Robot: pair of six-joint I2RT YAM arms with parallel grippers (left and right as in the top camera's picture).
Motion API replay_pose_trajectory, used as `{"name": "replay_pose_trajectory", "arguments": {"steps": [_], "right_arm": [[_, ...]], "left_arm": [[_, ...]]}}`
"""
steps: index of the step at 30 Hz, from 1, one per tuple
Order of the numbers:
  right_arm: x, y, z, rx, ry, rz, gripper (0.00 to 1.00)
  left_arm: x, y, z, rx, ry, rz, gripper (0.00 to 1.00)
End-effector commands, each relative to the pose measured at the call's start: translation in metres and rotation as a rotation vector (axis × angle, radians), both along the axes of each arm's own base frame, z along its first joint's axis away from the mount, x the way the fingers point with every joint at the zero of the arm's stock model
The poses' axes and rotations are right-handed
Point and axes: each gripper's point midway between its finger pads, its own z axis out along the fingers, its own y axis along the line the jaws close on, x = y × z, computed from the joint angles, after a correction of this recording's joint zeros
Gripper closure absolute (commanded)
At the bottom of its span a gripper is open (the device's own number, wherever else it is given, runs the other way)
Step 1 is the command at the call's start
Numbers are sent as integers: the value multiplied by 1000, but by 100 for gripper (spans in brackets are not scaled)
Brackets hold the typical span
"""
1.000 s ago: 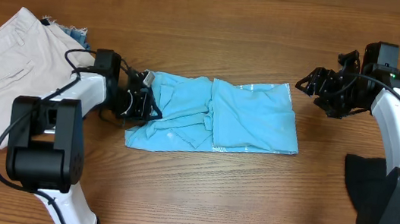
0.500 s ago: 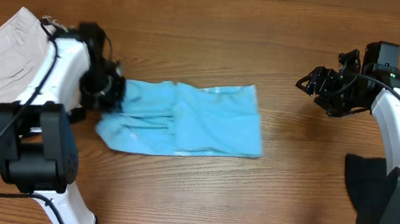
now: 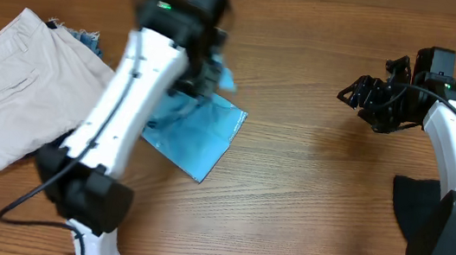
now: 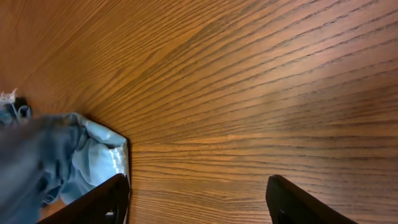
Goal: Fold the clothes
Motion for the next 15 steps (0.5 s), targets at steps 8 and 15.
{"name": "replay_pose_trajectory", "arguments": {"steps": [8,15], "right_arm": [[1,4,9,21,-17,9,26],[2,3,10,20,-21,9,26]], "left_arm": [[-14,-21,-77,217,188,-46,91],[-32,-29,-69,166,267,-36,74]]}}
